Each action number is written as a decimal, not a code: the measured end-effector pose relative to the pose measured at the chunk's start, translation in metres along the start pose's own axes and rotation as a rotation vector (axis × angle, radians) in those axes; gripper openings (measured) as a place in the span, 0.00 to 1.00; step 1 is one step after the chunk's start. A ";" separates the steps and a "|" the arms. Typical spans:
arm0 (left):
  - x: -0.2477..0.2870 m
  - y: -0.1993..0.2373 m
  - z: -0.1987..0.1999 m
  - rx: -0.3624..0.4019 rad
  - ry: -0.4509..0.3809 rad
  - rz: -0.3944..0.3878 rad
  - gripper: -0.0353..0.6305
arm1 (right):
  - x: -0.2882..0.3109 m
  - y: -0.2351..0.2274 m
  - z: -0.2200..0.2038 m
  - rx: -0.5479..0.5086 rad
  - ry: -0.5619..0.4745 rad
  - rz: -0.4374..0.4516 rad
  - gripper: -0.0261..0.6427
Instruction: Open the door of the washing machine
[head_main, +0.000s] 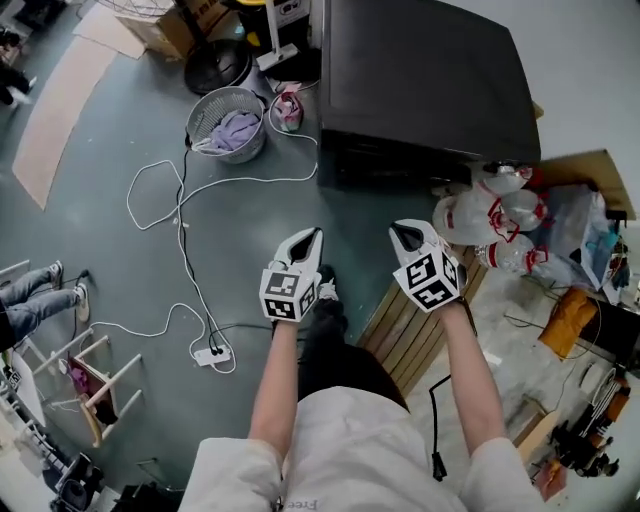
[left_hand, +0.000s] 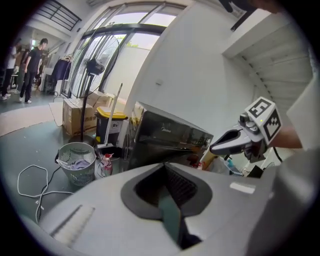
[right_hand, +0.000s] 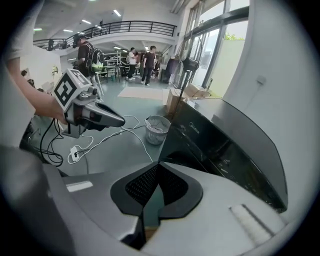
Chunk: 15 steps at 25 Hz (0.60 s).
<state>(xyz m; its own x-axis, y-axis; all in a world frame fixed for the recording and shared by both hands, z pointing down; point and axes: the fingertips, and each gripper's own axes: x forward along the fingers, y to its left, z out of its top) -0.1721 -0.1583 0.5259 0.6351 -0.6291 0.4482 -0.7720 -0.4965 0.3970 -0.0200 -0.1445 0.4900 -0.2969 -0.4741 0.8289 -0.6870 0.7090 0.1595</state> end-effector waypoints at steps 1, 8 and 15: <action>0.013 0.010 -0.005 -0.009 0.004 -0.002 0.14 | 0.015 -0.009 0.000 0.010 0.006 -0.012 0.04; 0.086 0.054 -0.047 0.024 0.066 -0.025 0.14 | 0.106 -0.029 -0.012 -0.003 0.070 -0.043 0.04; 0.142 0.075 -0.071 0.072 0.067 -0.076 0.14 | 0.173 -0.035 -0.009 -0.243 0.149 -0.048 0.04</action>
<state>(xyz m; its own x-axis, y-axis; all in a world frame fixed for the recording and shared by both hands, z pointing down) -0.1377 -0.2431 0.6761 0.6905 -0.5479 0.4723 -0.7199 -0.5843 0.3746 -0.0413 -0.2465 0.6332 -0.1548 -0.4411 0.8840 -0.5133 0.8005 0.3095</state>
